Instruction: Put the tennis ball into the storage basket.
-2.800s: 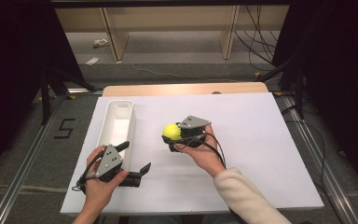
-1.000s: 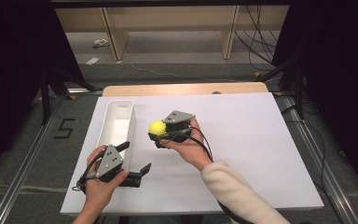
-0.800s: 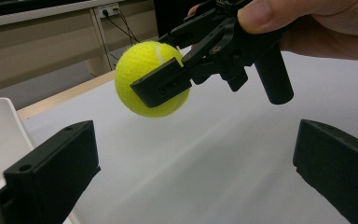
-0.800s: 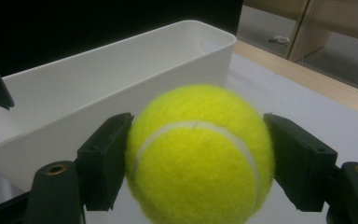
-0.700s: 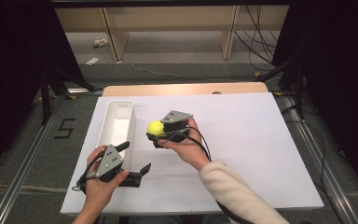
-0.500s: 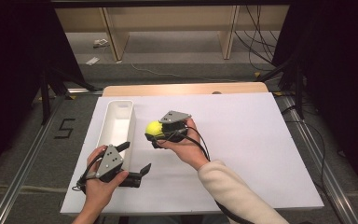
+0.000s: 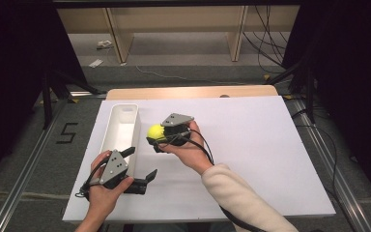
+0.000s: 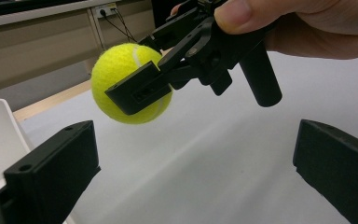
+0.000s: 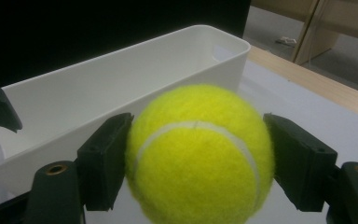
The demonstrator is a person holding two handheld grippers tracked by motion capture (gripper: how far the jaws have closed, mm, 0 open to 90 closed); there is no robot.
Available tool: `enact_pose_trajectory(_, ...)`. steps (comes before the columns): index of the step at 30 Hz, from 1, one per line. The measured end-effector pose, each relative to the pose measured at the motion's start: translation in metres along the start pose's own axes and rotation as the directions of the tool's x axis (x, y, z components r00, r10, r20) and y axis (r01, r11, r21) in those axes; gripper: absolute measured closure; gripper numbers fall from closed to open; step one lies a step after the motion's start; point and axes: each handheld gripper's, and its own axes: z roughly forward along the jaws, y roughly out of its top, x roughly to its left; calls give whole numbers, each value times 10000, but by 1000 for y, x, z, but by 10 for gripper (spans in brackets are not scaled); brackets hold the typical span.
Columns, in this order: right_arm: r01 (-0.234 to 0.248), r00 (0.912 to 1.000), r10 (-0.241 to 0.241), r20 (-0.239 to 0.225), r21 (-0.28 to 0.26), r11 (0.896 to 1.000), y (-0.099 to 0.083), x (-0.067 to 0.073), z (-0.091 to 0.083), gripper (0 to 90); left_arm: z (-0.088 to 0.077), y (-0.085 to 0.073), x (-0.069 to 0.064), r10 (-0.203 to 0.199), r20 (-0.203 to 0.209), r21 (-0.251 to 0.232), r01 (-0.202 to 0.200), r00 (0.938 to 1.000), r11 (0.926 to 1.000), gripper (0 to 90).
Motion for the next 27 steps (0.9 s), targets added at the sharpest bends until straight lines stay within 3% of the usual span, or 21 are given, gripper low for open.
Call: enact_pose_trajectory(27,60,10000,-59,-44,137,9999,9,3,14,274,-1,0,-1,43,-1,104,-43,10000,9999,0)
